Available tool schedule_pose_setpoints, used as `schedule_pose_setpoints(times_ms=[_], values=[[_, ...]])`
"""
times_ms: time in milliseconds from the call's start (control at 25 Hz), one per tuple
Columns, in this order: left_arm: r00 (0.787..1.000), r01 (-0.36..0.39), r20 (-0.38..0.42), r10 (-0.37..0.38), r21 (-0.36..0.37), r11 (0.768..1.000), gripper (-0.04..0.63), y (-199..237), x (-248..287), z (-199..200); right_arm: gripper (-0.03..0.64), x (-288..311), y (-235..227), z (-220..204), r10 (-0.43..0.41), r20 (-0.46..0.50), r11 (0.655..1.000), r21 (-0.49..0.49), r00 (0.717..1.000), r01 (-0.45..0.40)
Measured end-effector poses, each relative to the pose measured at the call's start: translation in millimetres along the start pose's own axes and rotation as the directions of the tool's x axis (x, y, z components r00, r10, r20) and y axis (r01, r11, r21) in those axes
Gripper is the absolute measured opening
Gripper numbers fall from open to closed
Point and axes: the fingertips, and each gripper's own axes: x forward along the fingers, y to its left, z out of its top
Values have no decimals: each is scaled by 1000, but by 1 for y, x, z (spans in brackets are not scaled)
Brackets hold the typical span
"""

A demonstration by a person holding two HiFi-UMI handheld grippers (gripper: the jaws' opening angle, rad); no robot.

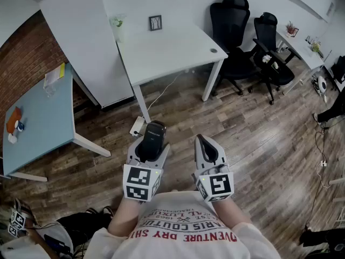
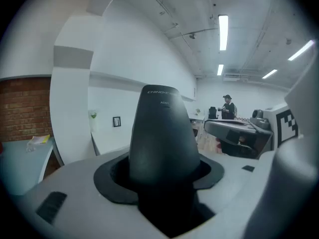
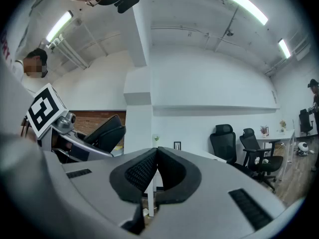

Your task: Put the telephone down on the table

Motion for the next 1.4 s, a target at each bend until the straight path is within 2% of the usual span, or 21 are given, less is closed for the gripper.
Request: schedule_pose_setpoints(times_ms=[520, 800, 1040, 1200, 1400], values=[[1000, 2, -18, -2, -19, 1000, 284, -3, 21, -2, 25, 4, -18, -10, -7, -7, 1000, 19, 1000, 7], [999, 18, -44, -20, -31, 999, 284, -5, 38, -5, 25, 12, -31, -19, -8, -45, 999, 37, 999, 9], [998, 8, -57, -10, -41, 999, 284, -8, 83, -2, 25, 35, -70, -40, 0, -76, 1000, 31, 997, 2], [997, -28, -69, 25, -51, 998, 284, -10, 120, 7, 25, 63, -104, -45, 45, -76, 998, 51, 996, -41], [994, -91, -60, 87, -70, 993, 284, -11, 170, 37, 25, 102, -154, -40, 114, -69, 993, 49, 991, -111]])
